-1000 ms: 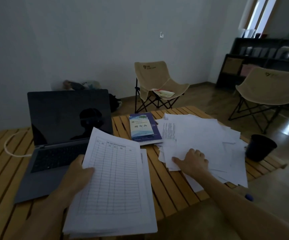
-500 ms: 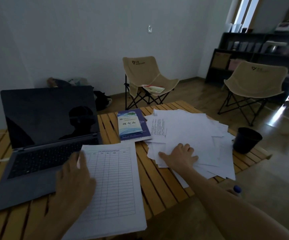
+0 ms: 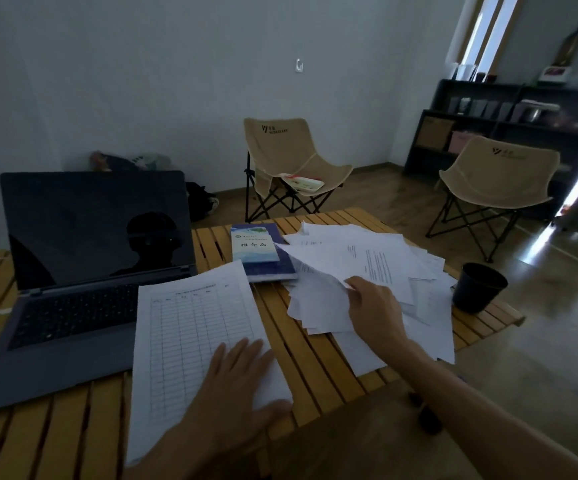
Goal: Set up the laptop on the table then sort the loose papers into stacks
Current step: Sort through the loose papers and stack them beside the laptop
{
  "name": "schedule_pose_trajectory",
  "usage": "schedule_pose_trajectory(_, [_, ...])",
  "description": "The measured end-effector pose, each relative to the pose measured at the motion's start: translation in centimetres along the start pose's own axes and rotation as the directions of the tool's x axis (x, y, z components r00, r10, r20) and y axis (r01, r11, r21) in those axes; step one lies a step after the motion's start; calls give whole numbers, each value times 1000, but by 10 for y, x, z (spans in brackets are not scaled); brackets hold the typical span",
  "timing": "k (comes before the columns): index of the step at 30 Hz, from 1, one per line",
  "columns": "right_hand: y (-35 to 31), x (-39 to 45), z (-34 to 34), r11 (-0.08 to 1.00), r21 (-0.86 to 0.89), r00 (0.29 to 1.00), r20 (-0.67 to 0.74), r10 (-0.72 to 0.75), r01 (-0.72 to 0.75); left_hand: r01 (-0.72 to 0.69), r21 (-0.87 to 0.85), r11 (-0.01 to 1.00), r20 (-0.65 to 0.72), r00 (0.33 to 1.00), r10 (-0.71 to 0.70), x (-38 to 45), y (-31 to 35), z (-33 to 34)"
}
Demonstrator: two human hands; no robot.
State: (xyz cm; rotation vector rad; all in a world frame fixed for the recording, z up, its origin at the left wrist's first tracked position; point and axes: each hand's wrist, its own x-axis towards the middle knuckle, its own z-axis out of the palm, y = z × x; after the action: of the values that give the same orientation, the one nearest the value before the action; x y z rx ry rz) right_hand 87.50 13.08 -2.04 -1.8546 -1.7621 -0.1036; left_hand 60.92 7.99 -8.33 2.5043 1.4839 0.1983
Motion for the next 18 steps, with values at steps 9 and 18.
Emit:
schedule_pose_trajectory(9, [-48,2,-107,449,871,975,223,5,-202,22,-977,212,-88,865,-494,1,-2,-87])
schedule_pose_trajectory(18, [-63,-39,-34,367,751,833,532,154,-548,-112,-944,309,-315,582,-750,-10,-47,-104])
